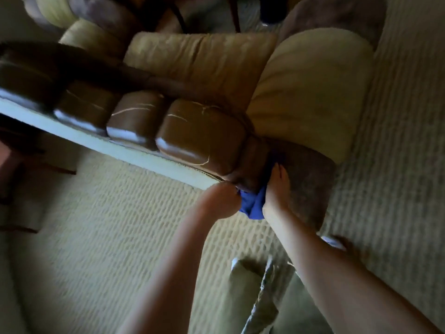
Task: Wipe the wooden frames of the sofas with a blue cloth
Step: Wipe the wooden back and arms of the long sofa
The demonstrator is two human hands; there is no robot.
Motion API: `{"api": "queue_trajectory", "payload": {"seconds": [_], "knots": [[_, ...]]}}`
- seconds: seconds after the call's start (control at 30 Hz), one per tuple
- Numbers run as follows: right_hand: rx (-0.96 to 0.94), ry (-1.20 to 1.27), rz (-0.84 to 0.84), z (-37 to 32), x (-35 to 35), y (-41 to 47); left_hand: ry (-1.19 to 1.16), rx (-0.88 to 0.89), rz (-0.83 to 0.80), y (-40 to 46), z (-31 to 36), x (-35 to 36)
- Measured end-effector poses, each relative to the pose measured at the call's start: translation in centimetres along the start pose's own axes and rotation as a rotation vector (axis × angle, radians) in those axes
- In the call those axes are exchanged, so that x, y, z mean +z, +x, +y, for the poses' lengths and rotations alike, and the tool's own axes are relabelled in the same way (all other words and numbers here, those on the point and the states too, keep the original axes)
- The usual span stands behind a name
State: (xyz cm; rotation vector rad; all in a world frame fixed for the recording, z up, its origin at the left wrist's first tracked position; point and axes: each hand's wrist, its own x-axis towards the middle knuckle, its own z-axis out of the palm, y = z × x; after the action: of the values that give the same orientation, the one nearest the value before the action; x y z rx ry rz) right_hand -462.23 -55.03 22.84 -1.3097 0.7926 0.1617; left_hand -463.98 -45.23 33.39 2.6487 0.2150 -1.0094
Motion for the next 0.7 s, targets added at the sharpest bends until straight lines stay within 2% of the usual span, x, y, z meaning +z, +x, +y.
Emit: {"api": "queue_trajectory", "payload": {"seconds": [0.1, 0.17, 0.23, 0.33, 0.43, 0.53, 0.6, 0.7], "knots": [[-0.004, 0.179, 0.062, 1.2, 1.3, -3.0, 0.018, 0.247, -0.033, -1.2, -0.6, -1.6], [-0.054, 0.297, 0.089, 1.2, 2.3, -5.0, -0.018, 0.428, 0.037, -2.2, -0.2, -3.2], [-0.182, 0.339, 0.094, 0.5, 3.0, -6.9, -0.024, 0.597, 0.159, -3.2, 0.6, -4.6], [-0.456, 0.198, 0.036, -1.6, 3.1, -7.4, 0.095, 0.796, 0.452, -2.3, 2.2, -6.4], [-0.533, 0.090, -0.067, -3.9, 2.4, -4.6, 0.318, 0.726, 0.626, 0.1, 3.8, -6.6], [-0.370, -0.043, -0.110, -5.0, 1.4, -1.0, 0.524, 0.623, 0.696, 1.6, 4.2, -5.8], [-0.283, -0.087, -0.180, -5.3, 1.0, 1.5, 0.610, 0.616, 0.716, 1.9, 4.3, -5.2], [-0.178, -0.032, -0.319, -4.7, 0.5, 4.2, 0.714, 0.576, 0.738, 2.2, 4.6, -4.9]]}}
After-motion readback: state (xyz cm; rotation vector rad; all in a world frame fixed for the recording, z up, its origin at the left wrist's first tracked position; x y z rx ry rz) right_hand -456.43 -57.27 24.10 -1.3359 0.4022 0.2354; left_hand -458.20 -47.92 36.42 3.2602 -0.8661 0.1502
